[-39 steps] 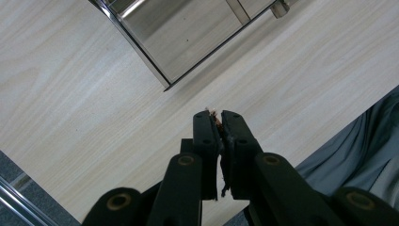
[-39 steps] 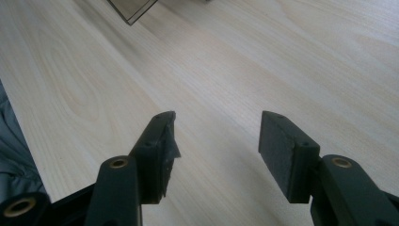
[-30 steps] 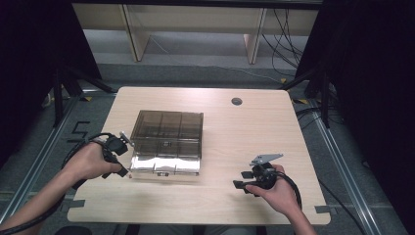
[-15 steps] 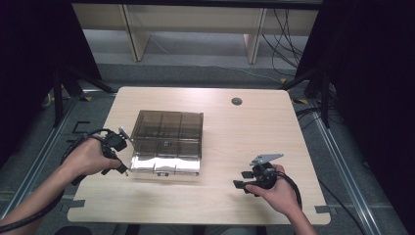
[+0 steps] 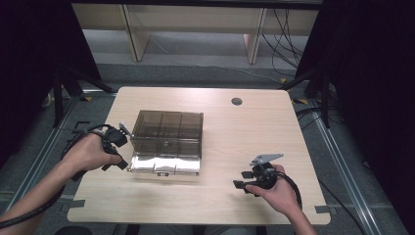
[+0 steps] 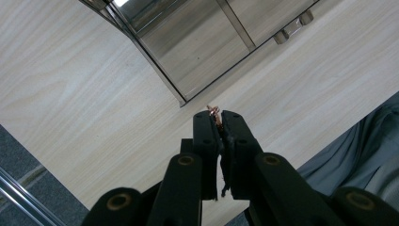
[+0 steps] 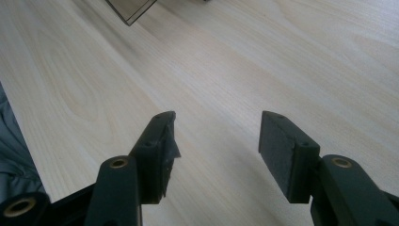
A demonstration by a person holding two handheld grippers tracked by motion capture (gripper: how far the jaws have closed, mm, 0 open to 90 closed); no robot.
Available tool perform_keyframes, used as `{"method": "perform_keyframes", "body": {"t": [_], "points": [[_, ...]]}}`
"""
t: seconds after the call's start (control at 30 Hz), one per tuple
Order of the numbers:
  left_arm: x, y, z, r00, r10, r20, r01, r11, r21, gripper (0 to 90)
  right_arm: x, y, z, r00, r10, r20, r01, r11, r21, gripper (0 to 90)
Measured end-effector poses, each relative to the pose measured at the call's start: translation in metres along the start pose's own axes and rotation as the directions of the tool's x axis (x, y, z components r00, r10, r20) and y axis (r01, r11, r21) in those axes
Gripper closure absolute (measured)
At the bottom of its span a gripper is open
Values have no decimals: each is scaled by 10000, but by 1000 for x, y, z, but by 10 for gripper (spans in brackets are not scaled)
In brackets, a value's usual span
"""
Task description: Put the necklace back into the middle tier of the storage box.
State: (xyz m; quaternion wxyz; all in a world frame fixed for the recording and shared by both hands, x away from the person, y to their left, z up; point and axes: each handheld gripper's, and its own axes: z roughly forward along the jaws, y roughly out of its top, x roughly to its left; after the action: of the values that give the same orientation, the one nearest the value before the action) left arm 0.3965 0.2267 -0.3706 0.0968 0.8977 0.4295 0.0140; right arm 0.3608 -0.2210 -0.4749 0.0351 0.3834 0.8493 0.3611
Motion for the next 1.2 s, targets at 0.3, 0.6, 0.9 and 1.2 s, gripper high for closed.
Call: {"method": "perform_keyframes", "body": {"t": [0.3, 0.6, 0.9, 1.2], "points": [[-1, 5, -4, 10000, -62, -23, 62, 10000, -76, 847, 0, 0, 0, 10000, -21, 1, 21, 10000, -26, 467], [-2, 9, -6, 10000, -70, -29, 69, 9997, -220, 847, 0, 0, 0, 10000, -34, -2, 34, 10000, -27, 467], [-3, 14, -6, 10000, -44, -13, 44, 10000, 6, 846, 0, 0, 1, 10000, 12, -30, -12, 10000, -8, 467], [-6, 21, -7, 10000, 79, -25, -79, 9999, -108, 846, 0, 0, 1, 10000, 63, -31, -63, 10000, 7, 467]]}}
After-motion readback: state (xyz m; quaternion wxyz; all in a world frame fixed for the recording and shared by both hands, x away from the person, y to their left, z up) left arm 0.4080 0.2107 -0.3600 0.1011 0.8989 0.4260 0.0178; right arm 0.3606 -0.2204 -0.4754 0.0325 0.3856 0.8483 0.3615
